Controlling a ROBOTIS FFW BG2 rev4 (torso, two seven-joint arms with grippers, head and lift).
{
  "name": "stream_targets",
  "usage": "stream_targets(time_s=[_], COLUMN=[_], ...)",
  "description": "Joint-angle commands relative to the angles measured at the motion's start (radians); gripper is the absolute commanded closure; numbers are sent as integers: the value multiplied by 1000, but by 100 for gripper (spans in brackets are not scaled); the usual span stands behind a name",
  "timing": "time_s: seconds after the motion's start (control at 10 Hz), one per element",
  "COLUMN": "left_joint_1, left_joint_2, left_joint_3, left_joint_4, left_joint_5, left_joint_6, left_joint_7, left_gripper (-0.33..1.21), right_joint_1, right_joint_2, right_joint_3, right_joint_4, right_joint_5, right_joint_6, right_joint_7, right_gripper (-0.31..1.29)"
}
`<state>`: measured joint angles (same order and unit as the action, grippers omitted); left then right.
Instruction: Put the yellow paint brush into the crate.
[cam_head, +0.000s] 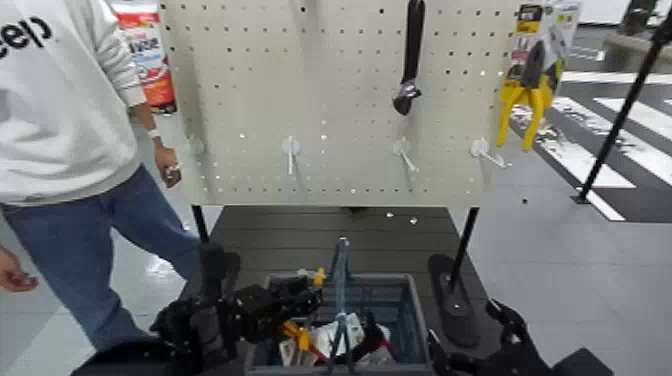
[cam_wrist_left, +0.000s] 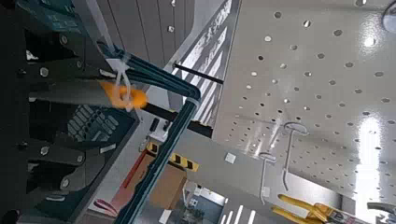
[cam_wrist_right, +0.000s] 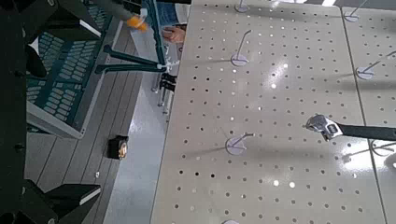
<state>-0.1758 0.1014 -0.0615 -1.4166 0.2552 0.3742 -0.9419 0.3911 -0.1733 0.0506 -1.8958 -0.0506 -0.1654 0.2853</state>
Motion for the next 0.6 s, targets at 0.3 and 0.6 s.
stream_targets(time_s=[0.3,0.6], left_joint_1=[-2,-4], left_joint_2=[0,0], left_joint_3=[-1,-1], left_joint_4=[-7,-7], left_joint_5=[-10,-13], left_joint_6=[2,0], left_joint_7=[0,0], left_gripper=[-23,-23], right_joint_1=[0,0], right_joint_2=[0,-2], right_joint_3=[-2,-2], right_joint_4=[0,0], right_joint_5=[0,0], right_joint_6=[0,0], right_joint_7=[0,0], right_gripper=[15,15])
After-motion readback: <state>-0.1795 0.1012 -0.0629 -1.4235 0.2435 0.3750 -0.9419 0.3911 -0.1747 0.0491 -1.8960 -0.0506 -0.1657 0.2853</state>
